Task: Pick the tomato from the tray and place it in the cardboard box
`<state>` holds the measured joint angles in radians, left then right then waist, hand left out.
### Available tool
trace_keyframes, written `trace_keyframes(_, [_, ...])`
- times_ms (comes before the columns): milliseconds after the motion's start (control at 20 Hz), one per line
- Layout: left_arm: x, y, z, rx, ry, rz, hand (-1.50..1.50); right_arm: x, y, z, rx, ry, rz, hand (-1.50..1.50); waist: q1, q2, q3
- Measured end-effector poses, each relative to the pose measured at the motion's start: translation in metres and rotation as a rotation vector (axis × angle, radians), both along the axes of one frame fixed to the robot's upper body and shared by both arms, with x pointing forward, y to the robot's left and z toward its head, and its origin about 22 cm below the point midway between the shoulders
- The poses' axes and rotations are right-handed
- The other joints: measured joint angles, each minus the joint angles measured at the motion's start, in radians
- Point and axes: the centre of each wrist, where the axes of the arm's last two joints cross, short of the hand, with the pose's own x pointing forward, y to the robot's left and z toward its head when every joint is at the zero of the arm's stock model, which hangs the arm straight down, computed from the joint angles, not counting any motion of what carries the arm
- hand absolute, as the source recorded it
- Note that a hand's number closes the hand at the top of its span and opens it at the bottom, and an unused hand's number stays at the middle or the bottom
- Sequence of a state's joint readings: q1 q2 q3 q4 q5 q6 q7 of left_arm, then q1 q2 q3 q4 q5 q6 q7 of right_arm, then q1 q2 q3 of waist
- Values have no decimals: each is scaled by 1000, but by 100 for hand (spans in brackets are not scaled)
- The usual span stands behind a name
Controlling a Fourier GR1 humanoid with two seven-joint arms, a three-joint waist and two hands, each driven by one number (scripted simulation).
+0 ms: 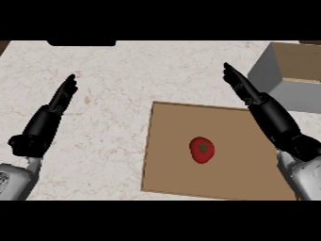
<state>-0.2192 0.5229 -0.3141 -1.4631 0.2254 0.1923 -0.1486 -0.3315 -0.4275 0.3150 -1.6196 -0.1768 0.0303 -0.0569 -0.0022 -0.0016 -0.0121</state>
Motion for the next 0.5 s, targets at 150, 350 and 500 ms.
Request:
trace_keyframes(150, [3,-3,4,17,-20,-15,0,5,-12,26,29,-48,5,-150,-1,0,7])
trace_keyframes(350, [5,1,14,58,-45,-55,0,14,-49,80,1,-166,-2,-150,-5,-2,10])
trace_keyframes(500, [7,4,14,62,-30,-85,0,18,-82,81,-101,-184,-25,-150,-2,2,11])
